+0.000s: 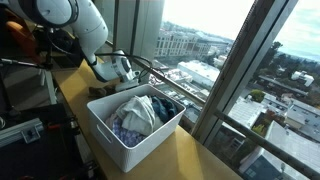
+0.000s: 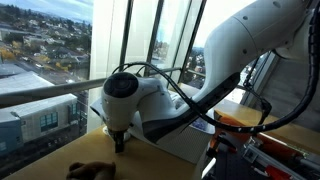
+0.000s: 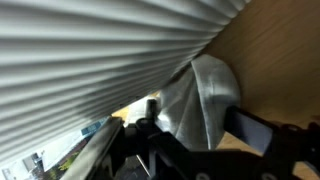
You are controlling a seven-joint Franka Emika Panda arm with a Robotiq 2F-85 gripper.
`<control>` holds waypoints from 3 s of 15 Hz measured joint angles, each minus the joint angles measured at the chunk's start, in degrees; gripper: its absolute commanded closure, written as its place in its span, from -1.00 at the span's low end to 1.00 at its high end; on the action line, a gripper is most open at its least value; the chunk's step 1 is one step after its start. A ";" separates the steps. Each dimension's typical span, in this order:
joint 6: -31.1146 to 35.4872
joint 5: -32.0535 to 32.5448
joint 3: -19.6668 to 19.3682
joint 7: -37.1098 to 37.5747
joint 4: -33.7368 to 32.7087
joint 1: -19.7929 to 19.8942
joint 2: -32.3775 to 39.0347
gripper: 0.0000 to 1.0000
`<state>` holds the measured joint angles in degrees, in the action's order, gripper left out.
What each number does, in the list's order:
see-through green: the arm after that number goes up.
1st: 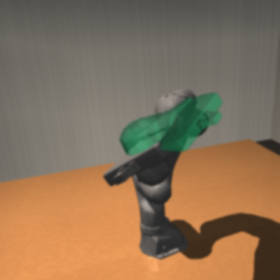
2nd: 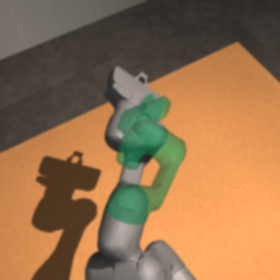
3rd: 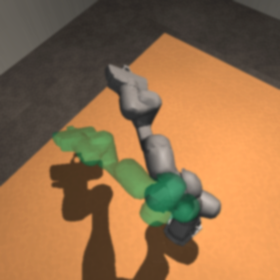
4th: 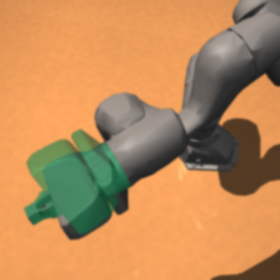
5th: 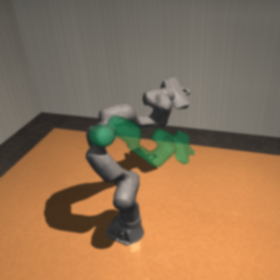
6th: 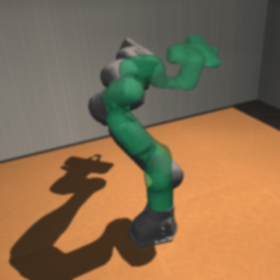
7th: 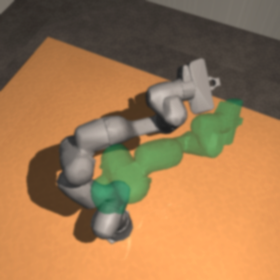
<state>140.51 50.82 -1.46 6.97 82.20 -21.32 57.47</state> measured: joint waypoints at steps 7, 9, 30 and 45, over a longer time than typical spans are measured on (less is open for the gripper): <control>0.00 -1.71 0.03 -0.14 -0.06 -0.05 -0.13 1.00; 0.12 -1.73 0.32 -0.10 -0.01 -0.22 -0.93 0.96; -0.17 -12.24 1.70 -5.65 31.16 17.66 -34.86 0.96; -0.46 -28.29 3.45 -10.98 35.26 18.34 -41.93 -1.00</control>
<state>140.05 22.54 1.99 -4.01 117.46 -2.99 15.55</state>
